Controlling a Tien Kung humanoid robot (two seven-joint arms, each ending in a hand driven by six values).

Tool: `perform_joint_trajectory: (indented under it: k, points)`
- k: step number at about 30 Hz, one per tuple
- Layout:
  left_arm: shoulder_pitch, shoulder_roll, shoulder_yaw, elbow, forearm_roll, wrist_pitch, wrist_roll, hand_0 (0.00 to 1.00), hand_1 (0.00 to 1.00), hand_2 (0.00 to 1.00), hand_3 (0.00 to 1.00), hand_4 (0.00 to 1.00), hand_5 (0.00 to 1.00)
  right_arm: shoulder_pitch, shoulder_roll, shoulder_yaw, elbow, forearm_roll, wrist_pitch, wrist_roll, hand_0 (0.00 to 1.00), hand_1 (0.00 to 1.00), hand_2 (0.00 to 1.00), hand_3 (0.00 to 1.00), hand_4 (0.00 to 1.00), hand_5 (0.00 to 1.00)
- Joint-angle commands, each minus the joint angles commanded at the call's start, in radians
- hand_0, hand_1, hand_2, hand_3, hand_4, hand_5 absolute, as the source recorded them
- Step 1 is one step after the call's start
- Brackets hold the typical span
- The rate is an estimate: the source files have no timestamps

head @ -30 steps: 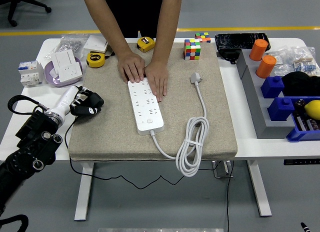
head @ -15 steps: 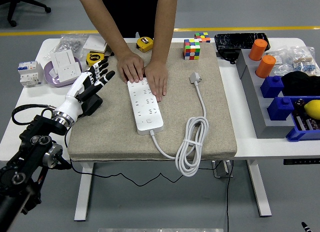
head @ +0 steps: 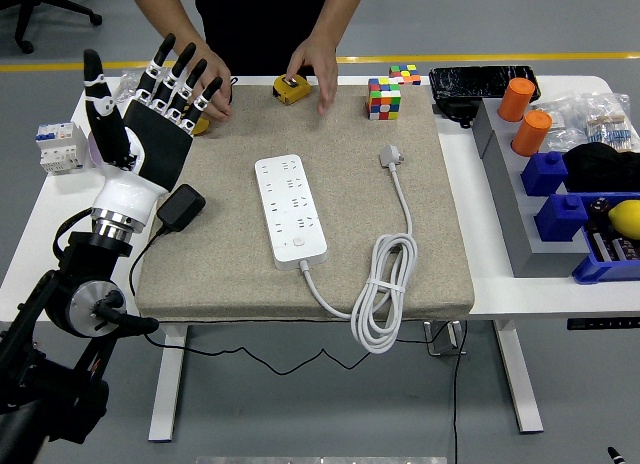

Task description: Pick up the plug,place it near the board,insert it into the board,press the button

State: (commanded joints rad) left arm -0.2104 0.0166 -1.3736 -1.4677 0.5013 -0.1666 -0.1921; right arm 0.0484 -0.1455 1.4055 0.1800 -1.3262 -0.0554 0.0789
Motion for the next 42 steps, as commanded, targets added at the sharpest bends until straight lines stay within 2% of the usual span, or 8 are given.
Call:
perform_joint_trajectory:
  k: [4, 5, 10, 11, 13, 16, 17, 42]
  points:
    - [0.008, -0.006, -0.011, -0.022, -0.16, 0.08, -0.034, 0.846, 0.921, 0.914, 0.943, 0.998, 0.759, 0.001, -0.001, -0.003, 0.0, 0.003, 0.0, 0.001, 0.96, 0.844, 0.78, 0.787, 0.998, 0.998]
    - [0.009, -0.007, -0.014, -0.026, -0.176, 0.106, -0.043, 0.599, 0.671, 0.626, 0.629, 0.98, 0.055, 0.001, -0.001, -0.003, 0.0, 0.003, 0.0, 0.001, 0.96, 0.844, 0.78, 0.787, 0.998, 0.998]
    - [0.016, -0.007, -0.039, -0.036, -0.114, 0.316, -0.07, 0.599, 0.671, 0.626, 0.629, 0.98, 0.055, -0.001, -0.005, -0.004, 0.0, 0.001, 0.0, 0.0, 0.96, 0.844, 0.78, 0.787, 0.998, 0.998]
    - [0.017, -0.008, -0.041, -0.036, -0.108, 0.342, -0.072, 0.36, 0.408, 0.555, 0.562, 0.879, 0.002, -0.002, -0.005, -0.005, 0.0, 0.001, 0.0, 0.0, 0.96, 0.844, 0.779, 0.787, 0.998, 0.998]
    - [0.02, -0.01, -0.046, -0.032, -0.09, 0.381, -0.072, 0.36, 0.408, 0.555, 0.562, 0.879, 0.002, -0.003, -0.007, -0.006, 0.0, -0.001, 0.0, 0.0, 0.96, 0.844, 0.779, 0.787, 0.998, 0.998]
    - [0.025, -0.011, -0.049, -0.03, -0.07, 0.396, -0.068, 0.36, 0.408, 0.555, 0.562, 0.879, 0.002, -0.005, -0.009, -0.007, 0.0, 0.0, 0.0, 0.0, 0.96, 0.844, 0.779, 0.787, 0.998, 0.998]
    - [0.027, -0.011, -0.05, -0.028, -0.065, 0.399, -0.067, 0.317, 0.258, 0.554, 0.549, 0.921, 0.002, -0.005, -0.01, -0.007, 0.0, -0.001, 0.0, -0.001, 0.96, 0.843, 0.779, 0.788, 0.998, 0.998]
    - [0.056, -0.017, -0.111, -0.035, -0.035, 0.41, -0.067, 0.291, 0.135, 0.508, 0.482, 0.842, 0.002, -0.007, -0.018, -0.004, 0.0, -0.006, -0.001, -0.001, 0.96, 0.845, 0.78, 0.787, 0.998, 0.998]
